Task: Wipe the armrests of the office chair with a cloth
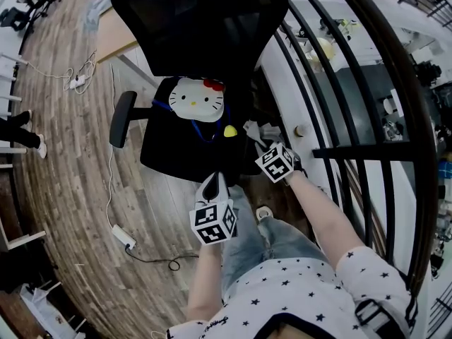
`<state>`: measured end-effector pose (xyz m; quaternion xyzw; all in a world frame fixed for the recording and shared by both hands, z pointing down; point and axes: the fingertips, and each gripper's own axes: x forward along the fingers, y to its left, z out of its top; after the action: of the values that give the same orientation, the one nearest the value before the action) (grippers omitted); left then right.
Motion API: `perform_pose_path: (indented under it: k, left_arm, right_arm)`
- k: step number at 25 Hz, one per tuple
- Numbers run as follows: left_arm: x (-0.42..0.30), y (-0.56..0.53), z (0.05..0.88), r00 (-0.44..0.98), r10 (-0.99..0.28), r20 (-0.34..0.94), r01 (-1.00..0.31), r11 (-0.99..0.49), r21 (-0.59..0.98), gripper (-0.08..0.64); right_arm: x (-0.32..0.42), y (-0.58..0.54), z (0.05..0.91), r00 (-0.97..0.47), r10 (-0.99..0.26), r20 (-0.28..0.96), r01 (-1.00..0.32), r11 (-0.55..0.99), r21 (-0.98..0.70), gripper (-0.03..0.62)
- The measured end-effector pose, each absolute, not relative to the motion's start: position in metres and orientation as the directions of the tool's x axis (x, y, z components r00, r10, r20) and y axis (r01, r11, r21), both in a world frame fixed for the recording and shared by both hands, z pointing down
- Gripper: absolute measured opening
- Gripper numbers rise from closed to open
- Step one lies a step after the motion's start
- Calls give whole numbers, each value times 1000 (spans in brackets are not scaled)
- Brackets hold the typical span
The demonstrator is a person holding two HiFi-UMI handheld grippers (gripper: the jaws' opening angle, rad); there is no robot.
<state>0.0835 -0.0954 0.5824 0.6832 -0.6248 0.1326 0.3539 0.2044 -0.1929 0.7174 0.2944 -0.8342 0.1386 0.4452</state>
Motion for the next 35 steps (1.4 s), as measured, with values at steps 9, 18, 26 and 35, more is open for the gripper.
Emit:
perform_pose_path:
  k: [9,18,26,35]
  left_arm:
    - [84,-81,578,178,-766,618,-945,41,323,3]
    - [85,-63,572,169,-771,614,-942,58,332,3]
    - [85,-50,568,155,-775,612,-938,79,337,3]
    - [85,-43,568,148,-778,610,-925,108,363,3]
  right_arm:
    - [198,-165,718,-443,-324,836,-566,824,19,26]
    - [192,-132,718,-464,-285,839,-544,839,-15,26]
    - [188,-113,717,-471,-262,843,-503,864,-13,26]
    - [185,-97,717,-476,-232,848,-477,879,-27,26]
